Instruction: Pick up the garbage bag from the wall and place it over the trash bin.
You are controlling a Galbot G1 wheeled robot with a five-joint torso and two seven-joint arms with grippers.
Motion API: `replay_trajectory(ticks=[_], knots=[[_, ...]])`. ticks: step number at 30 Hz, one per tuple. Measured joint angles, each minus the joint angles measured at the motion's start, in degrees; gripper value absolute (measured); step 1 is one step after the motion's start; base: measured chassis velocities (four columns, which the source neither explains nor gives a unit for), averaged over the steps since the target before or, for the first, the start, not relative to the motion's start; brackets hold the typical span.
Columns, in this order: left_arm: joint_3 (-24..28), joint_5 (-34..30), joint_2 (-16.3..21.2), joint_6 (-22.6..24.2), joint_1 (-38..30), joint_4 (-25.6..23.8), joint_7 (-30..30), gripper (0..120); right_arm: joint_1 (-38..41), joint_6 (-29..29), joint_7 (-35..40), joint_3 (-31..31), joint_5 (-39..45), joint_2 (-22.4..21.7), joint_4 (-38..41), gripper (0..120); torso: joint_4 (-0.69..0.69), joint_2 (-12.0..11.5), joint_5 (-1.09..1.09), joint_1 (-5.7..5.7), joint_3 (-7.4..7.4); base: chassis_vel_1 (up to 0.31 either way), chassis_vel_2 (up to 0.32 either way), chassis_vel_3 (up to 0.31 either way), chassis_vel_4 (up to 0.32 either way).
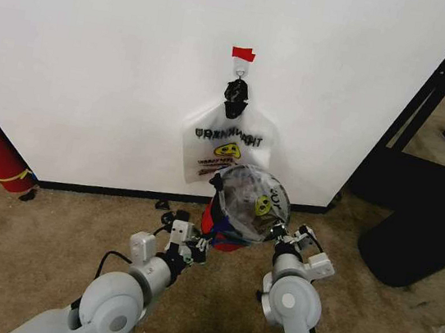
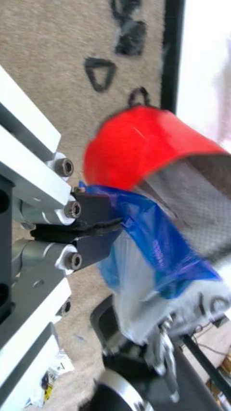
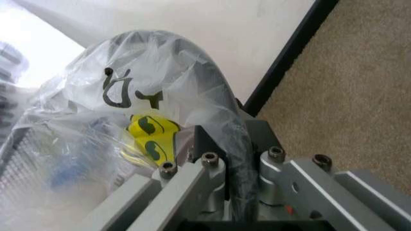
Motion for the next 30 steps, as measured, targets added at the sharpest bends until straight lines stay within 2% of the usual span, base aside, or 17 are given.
replay_trajectory(ticks=[7,13,19,26,30], knots=[[0.1,0.15,-1.63,-0.08,1.75,3.22,-0.06,0,-0.79,-0.68,0.19,0.71,1.93,-0.26,2.24,1,0.0,0.0,0.0,0.0,0.0,0.0,0.0,0.0,0.0],[1.46,1.22,-5.09,-0.12,-0.12,7.97,-0.3,0,-1.8,-1.72,0.19,0.41,2.68,-0.46,3.54,1,-0.01,0.0,0.0,0.0,0.0,0.0,0.0,0.0,0.0],[2.32,2.22,-7.08,-0.23,-1.11,10.39,-0.4,0,-3.17,-2.75,-0.32,-0.25,3.0,-0.55,4.55,1,-0.02,0.0,0.0,0.0,0.0,0.0,0.0,0.0,0.0],[1.24,2.15,-6.02,0.34,-0.59,9.3,-0.46,0,-3.29,-2.71,-0.63,-0.19,2.34,-0.69,4.11,1,-0.01,0.0,0.01,0.0,0.0,0.0,0.0,0.0,0.0],[-1.63,1.47,-2.66,2.93,1.2,4.71,-0.54,19,-2.51,-2.24,-0.69,0.52,1.72,-1.18,3.02,1,0.0,0.0,0.0,0.0,0.0,0.0,0.0,0.0,0.0]])
